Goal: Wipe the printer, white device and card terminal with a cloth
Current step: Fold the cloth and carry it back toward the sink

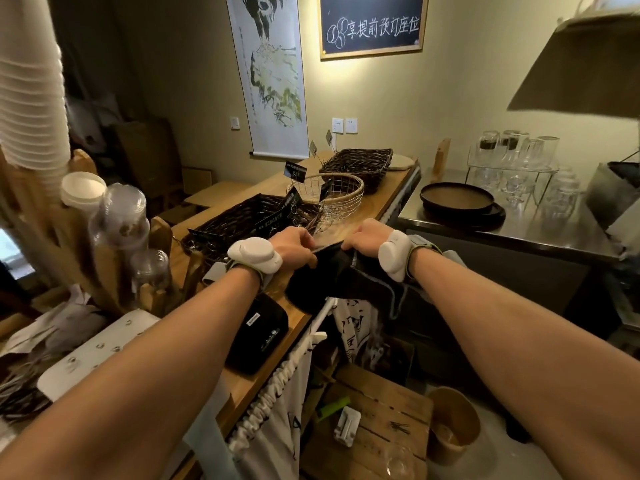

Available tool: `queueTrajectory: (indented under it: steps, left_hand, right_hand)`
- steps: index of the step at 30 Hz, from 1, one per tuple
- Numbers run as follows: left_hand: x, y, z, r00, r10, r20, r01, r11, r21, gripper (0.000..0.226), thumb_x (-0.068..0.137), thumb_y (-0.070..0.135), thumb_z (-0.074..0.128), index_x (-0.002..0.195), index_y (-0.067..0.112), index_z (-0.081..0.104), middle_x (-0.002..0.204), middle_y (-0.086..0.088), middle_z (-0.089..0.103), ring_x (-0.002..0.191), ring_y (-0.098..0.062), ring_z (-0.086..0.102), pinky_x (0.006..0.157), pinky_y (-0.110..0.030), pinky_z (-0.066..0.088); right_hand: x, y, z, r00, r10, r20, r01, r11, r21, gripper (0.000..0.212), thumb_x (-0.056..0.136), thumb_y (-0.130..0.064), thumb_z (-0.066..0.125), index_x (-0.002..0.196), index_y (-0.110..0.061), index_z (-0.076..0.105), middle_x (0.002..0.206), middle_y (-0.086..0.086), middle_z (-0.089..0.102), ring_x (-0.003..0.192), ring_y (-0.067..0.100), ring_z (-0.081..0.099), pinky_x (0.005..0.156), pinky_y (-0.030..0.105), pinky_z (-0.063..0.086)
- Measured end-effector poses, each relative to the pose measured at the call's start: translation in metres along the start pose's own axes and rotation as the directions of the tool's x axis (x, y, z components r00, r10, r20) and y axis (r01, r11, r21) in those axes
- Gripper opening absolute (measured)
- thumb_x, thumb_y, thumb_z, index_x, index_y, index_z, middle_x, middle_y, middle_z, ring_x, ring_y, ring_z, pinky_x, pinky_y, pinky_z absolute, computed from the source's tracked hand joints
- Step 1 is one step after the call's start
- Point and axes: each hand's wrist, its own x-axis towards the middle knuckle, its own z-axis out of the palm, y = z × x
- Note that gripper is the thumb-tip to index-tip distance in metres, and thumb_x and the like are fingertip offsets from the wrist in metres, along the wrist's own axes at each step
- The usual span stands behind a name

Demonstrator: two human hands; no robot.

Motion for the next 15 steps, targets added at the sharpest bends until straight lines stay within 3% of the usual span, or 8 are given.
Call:
queueTrajectory:
  steps: [3, 6, 10, 13, 15]
  left_hand:
    - [-0.007, 0.004, 0.002, 0.982, 0.097, 0.165, -0.075, 0.988, -0.134, 0.053, 0.08, -0.002, 0.066, 0.128, 0.015, 0.054, 0.112, -0.002, 0.057, 0.109, -0.02, 0.055, 0.093, -0.03, 0.046]
    - [-0.011, 0.014, 0.008, 0.976, 0.197, 0.093, -0.159, 0.938, -0.309, 0.029, 0.08, -0.003, 0.063, 0.106, 0.008, 0.068, 0.094, -0.001, 0.065, 0.098, -0.018, 0.056, 0.084, -0.028, 0.044]
    - [-0.012, 0.016, 0.006, 0.984, 0.141, 0.105, -0.101, 0.941, -0.323, 0.027, 0.082, 0.0, 0.063, 0.108, -0.003, 0.07, 0.108, -0.02, 0.067, 0.097, -0.024, 0.058, 0.102, -0.042, 0.045]
    - [-0.017, 0.019, 0.003, 0.979, 0.057, 0.194, -0.007, 0.968, -0.249, 0.029, 0.085, 0.003, 0.059, 0.111, -0.009, 0.066, 0.102, -0.019, 0.063, 0.093, -0.026, 0.057, 0.092, -0.038, 0.048]
    - [-0.023, 0.02, 0.003, 0.964, 0.02, 0.265, 0.052, 0.964, -0.263, 0.025, 0.087, 0.002, 0.055, 0.108, -0.009, 0.064, 0.101, -0.018, 0.062, 0.093, -0.027, 0.06, 0.085, -0.034, 0.05]
  right_hand:
    - [-0.006, -0.015, 0.0, 0.998, -0.047, 0.039, 0.048, 0.999, -0.018, 0.014, 0.09, -0.015, 0.053, 0.078, -0.011, 0.057, 0.093, 0.01, 0.052, 0.087, 0.02, 0.045, 0.067, 0.024, 0.037]
    - [-0.01, -0.027, -0.003, 0.992, -0.087, 0.094, 0.089, 0.996, -0.017, 0.009, 0.088, -0.011, 0.055, 0.083, -0.006, 0.061, 0.088, 0.013, 0.054, 0.081, 0.021, 0.047, 0.065, 0.028, 0.036]
    - [-0.018, -0.017, -0.014, 0.989, -0.072, 0.131, 0.067, 0.997, 0.048, 0.011, 0.081, -0.011, 0.064, 0.085, -0.004, 0.071, 0.076, 0.003, 0.061, 0.069, 0.013, 0.054, 0.062, 0.023, 0.043]
    - [-0.02, -0.004, -0.017, 0.989, -0.015, 0.146, 0.026, 0.997, -0.076, 0.015, 0.075, -0.005, 0.06, 0.085, -0.003, 0.071, 0.069, 0.002, 0.062, 0.064, 0.014, 0.054, 0.057, 0.025, 0.044]
    - [-0.018, 0.003, -0.015, 0.997, -0.006, 0.074, 0.016, 0.991, -0.136, 0.016, 0.074, -0.005, 0.055, 0.079, 0.002, 0.069, 0.065, 0.014, 0.059, 0.065, 0.018, 0.051, 0.055, 0.027, 0.042]
